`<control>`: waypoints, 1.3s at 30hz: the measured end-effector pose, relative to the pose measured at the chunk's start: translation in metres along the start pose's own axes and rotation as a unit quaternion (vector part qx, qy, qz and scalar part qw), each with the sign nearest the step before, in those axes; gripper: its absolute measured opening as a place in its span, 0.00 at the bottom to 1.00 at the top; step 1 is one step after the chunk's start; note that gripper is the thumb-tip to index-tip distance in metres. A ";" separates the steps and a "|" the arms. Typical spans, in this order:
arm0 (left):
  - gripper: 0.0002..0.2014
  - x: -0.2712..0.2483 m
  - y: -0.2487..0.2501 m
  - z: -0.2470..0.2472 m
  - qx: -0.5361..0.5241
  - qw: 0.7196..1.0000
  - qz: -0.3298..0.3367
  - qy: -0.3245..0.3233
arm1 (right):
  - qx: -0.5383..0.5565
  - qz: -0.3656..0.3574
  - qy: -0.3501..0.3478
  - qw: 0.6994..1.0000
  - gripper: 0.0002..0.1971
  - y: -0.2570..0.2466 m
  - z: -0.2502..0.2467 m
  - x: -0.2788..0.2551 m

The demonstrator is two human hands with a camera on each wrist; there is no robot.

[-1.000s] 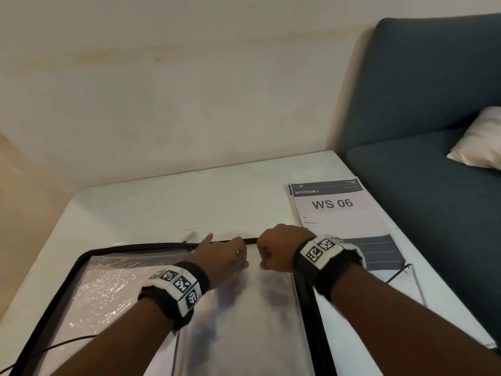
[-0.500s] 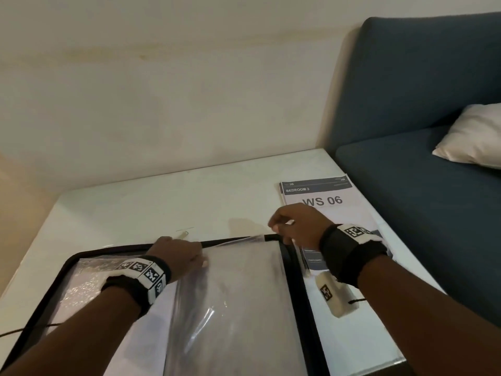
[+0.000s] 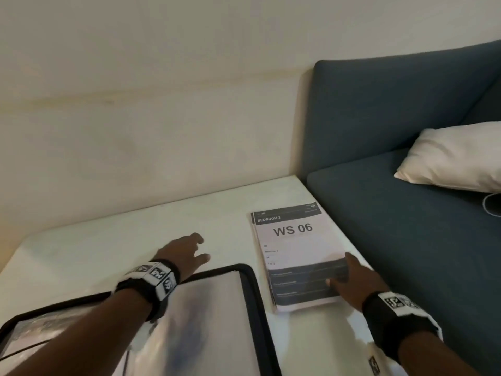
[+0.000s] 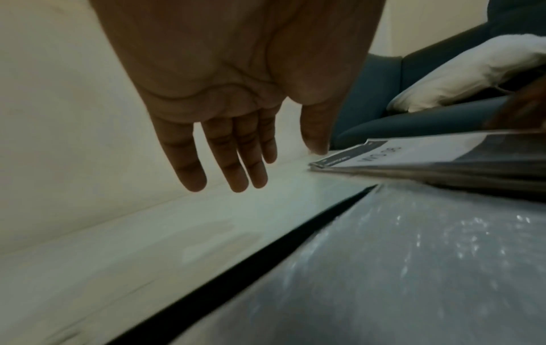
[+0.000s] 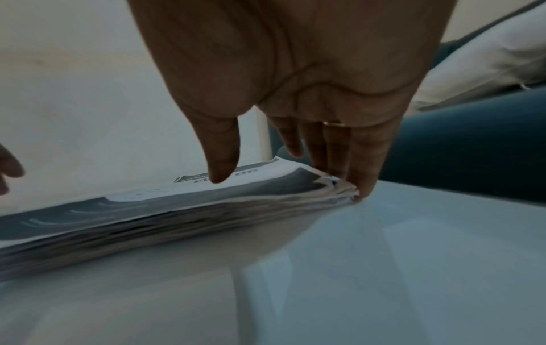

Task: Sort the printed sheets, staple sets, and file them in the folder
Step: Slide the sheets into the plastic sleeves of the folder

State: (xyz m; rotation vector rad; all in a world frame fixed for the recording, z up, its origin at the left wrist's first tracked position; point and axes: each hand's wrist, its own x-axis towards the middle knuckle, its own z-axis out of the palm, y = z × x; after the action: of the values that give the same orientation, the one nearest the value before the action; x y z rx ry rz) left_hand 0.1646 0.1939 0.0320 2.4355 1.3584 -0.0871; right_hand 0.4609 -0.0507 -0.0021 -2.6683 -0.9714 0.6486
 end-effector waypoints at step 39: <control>0.02 0.080 0.152 0.048 -0.422 0.899 -0.032 -0.109 | -0.050 -0.044 -0.025 0.997 0.65 0.012 0.013 -0.002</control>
State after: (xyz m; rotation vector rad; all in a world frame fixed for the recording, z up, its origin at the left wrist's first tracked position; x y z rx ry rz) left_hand 0.3403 0.1705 0.0111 1.5958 1.0623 0.1775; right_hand 0.4600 -0.0609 -0.0171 -2.6874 -1.1567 0.6671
